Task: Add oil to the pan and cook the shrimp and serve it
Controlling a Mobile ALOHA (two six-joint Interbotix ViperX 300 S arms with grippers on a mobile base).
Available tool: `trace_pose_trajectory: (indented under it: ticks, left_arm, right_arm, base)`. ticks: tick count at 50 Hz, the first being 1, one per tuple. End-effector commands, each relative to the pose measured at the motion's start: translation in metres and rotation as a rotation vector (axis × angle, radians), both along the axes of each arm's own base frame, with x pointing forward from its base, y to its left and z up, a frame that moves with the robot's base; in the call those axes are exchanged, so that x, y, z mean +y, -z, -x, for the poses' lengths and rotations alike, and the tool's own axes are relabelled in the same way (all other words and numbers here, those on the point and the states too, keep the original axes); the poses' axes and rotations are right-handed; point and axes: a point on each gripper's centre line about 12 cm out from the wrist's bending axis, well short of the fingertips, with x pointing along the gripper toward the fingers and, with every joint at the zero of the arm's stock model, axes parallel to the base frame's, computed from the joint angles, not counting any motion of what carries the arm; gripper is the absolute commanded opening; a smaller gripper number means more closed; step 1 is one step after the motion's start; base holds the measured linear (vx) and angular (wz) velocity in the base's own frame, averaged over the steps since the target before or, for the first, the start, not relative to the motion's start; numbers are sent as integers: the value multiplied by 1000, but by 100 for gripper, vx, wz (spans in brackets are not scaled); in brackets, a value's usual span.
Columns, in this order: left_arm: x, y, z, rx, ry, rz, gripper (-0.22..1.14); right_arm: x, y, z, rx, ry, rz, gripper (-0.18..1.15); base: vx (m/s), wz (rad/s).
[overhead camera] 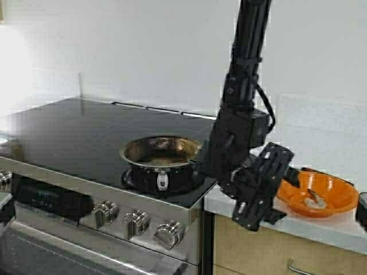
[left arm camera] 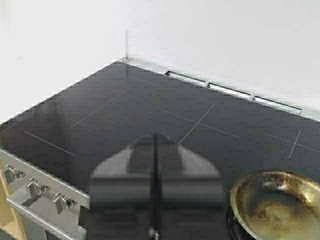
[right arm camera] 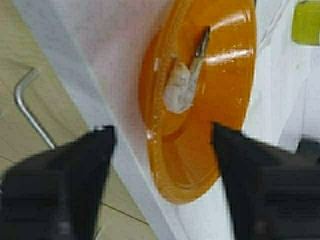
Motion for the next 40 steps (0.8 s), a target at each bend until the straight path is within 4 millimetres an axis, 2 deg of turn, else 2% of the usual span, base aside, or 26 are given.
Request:
trace_pose_trajectory:
  ticks: [1, 12, 22, 24, 30, 40]
  left_arm:
    - [0, -3, -1, -6, -2, 3, 3]
    - [0, -2, -1, -5, 0, 3, 3]
    - [0, -3, -1, -6, -2, 3, 3]
    - [0, -3, -1, -6, -2, 3, 3]
    - [0, -2, -1, -5, 0, 3, 3]
    - [0, -2, -1, -5, -2, 5, 3]
  right_arm:
    - [-7, -4, -10, -17, 24, -3, 74]
    - [-12, 2, -19, -14, 18, 6, 55]
    - [-9, 0, -21, -16, 7, 7, -5]
    - [-9, 0, -21, -17, 9, 8, -6]
    - [-9, -4, -21, -30, 5, 18, 7]
    - [13, -35, -20, -84, -53, 8, 5]
  base:
    - [0, 0]
    - [0, 0]
    - [0, 0]
    - [0, 0]
    - [0, 0]
    - [0, 0]
